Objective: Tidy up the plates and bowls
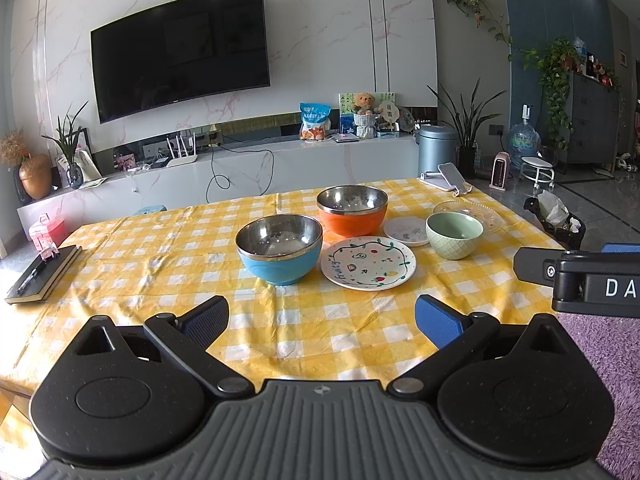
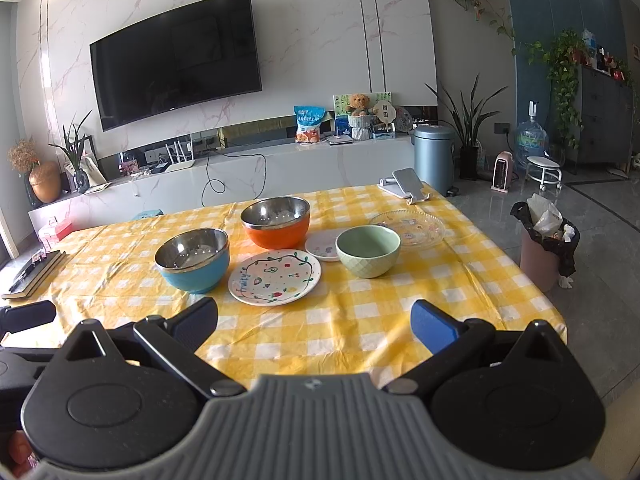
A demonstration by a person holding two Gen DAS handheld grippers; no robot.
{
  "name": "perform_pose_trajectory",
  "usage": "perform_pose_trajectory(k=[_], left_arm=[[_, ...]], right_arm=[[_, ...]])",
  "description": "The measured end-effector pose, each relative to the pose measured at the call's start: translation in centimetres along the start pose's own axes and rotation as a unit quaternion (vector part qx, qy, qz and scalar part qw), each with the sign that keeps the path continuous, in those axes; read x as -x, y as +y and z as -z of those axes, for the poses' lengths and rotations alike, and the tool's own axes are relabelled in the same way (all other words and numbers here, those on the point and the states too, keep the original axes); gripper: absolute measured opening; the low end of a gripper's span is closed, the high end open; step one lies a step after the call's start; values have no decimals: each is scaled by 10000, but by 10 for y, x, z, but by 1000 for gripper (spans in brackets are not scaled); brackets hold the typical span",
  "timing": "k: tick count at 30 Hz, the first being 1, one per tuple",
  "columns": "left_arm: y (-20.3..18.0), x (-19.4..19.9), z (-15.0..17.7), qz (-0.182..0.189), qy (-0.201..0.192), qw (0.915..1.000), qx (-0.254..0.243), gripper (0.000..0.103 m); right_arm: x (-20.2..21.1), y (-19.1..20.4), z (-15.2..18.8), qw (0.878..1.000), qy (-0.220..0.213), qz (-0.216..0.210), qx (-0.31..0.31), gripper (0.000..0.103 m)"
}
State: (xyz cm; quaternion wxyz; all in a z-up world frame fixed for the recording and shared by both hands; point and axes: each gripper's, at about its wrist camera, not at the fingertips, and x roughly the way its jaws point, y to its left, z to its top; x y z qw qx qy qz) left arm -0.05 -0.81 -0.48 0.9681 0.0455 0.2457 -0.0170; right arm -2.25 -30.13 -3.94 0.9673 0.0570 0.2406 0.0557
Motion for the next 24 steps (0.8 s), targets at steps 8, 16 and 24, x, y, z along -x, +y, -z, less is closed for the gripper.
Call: perform_pose_trajectory(k=[8,16,24], left_arm=[[0,0,0,-2,15,10000,7,103],[0,0,0,4,18,10000,2,103],[1,0,-1,7,22,10000,2,103]], right_arm=[[-1,0,0,10000,12,1,2,101],[-2,-1,1,10000,30,-1,0,101],[-2,-1,2,10000,41,-1,6,101]])
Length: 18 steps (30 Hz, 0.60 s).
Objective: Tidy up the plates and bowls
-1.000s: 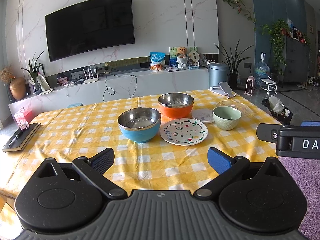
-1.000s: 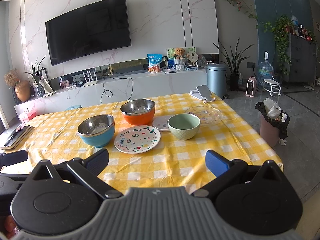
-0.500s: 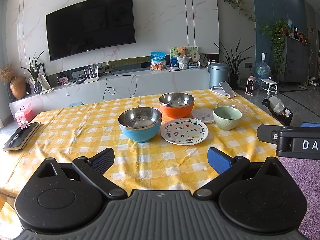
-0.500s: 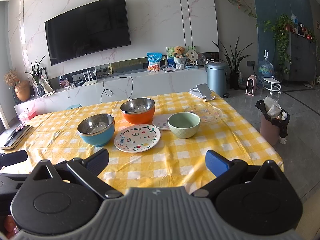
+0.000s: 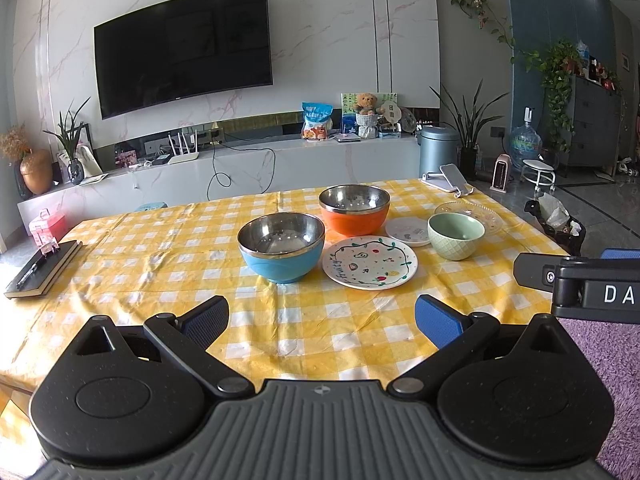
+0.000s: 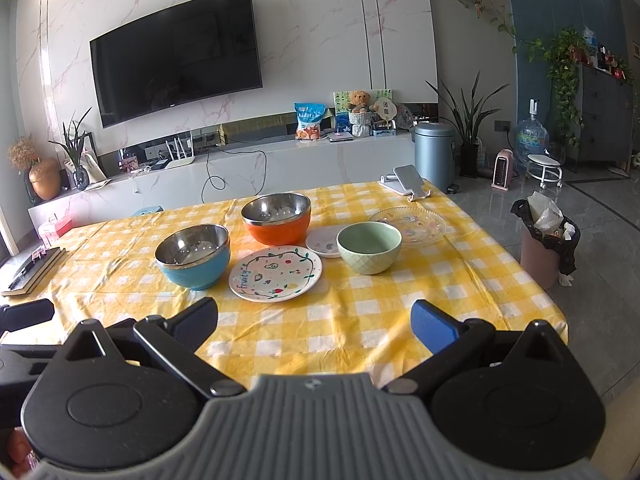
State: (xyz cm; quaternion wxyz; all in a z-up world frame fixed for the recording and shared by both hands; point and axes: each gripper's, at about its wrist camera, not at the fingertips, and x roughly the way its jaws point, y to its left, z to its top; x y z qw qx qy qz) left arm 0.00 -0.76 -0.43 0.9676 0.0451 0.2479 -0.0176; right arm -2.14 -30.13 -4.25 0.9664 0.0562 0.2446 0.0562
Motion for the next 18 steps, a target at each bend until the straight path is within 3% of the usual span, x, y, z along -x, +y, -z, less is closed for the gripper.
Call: perform_pose_trajectory(k=[18], left_arm=[[-1,-2,3,26,81,9999,69,103]], right_arm=[[-5,3,3,10000,79,-53,11,101]])
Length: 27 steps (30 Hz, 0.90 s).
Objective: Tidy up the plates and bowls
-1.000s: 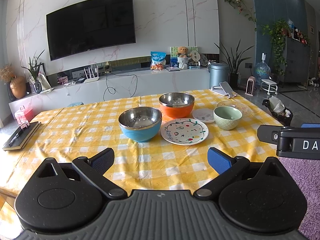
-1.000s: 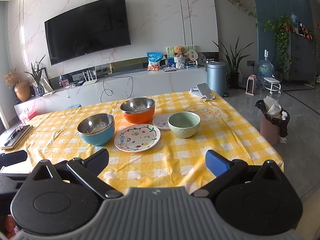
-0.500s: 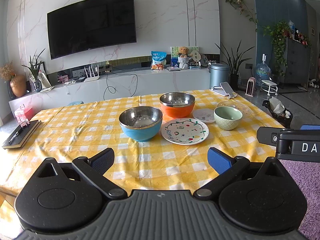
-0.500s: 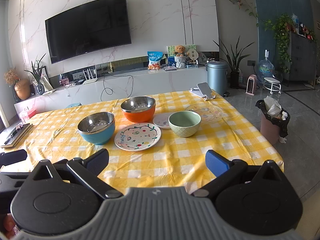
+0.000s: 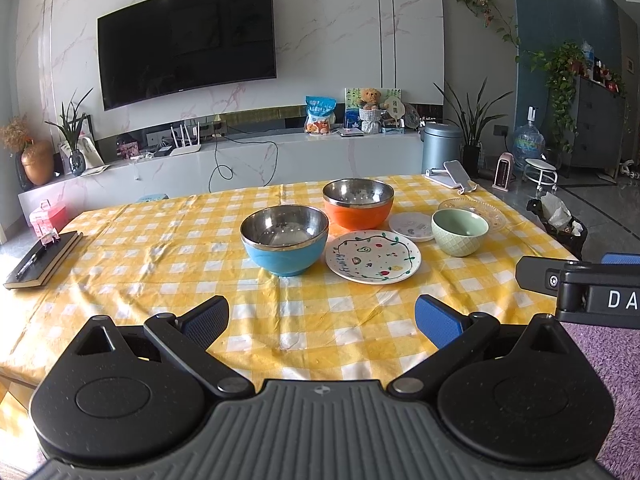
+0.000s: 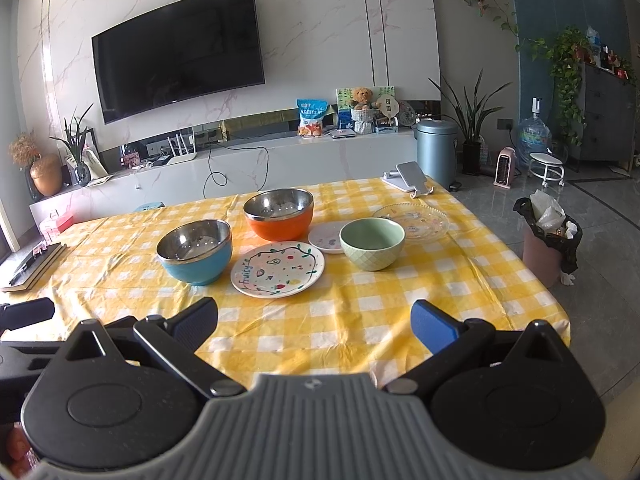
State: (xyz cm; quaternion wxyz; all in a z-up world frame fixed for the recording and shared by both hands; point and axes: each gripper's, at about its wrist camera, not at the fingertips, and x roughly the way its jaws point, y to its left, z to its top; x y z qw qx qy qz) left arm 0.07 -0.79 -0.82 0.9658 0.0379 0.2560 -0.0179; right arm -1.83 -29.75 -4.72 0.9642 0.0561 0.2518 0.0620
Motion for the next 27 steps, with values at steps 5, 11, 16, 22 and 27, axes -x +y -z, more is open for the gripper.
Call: perform_pose_trajectory(k=[5,11,16,22,27], left_arm=[[8,-7,2,245,135,9990,352,103],[38,-29,-5,316,396,9958,762,103],[50,-53,-8,412,634,9924,970,91],[53,-87,-10,636,878,9885,1058,80],[67,-112,-19,503,941,9852,1339,75]], right_arm=[[-9,-1,-1,9999,27,-89,60,101],[-41,-1,-8,9992,296,-251,14,101],[-71,6,-14,9986,380,-364,79,100],[-112,17,-16,9973,586,-311,310,99],[-140,23,-24,9954,847,-415,168,85]])
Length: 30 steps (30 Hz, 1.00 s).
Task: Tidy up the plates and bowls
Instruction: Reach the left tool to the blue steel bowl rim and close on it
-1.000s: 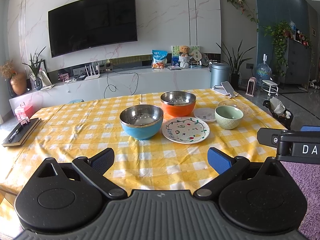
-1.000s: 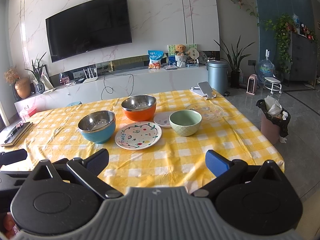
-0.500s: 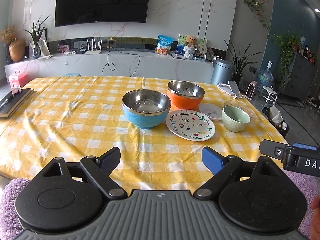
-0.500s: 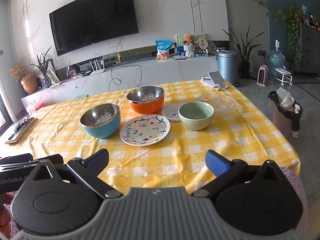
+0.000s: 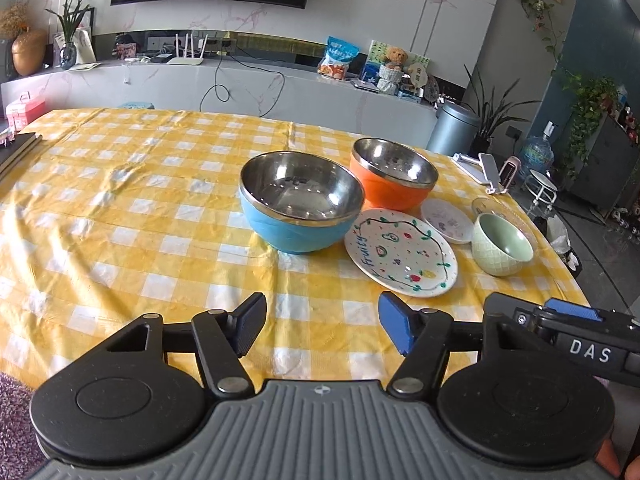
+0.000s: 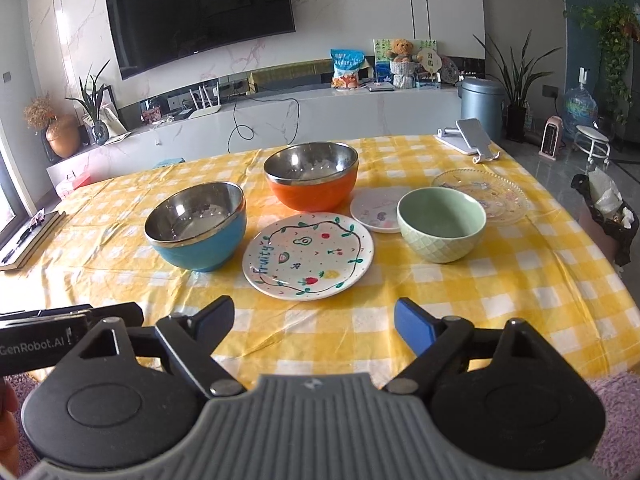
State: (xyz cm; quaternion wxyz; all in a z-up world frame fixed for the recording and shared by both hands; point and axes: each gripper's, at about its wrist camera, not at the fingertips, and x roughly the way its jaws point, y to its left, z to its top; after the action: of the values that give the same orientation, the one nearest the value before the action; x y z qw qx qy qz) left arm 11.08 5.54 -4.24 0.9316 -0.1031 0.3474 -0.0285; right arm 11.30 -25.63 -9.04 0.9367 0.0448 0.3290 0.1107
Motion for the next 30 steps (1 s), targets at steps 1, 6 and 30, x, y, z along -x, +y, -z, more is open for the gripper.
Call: perform_pose_trajectory(k=[1,6,30], left_arm=[[3,-3,-5,-57,-7,10000,44,73],[15,-19,-43,-327,-75,9994,101,72],[55,-103,-97,-437,477,9952,737,65]], right_arm=[[-4,2,-2,10000,16,-23,-38,83],[-30,10,-25,9996,169,-117,-181,74],[-129,58,-86,9951,673,-315,-653,58]])
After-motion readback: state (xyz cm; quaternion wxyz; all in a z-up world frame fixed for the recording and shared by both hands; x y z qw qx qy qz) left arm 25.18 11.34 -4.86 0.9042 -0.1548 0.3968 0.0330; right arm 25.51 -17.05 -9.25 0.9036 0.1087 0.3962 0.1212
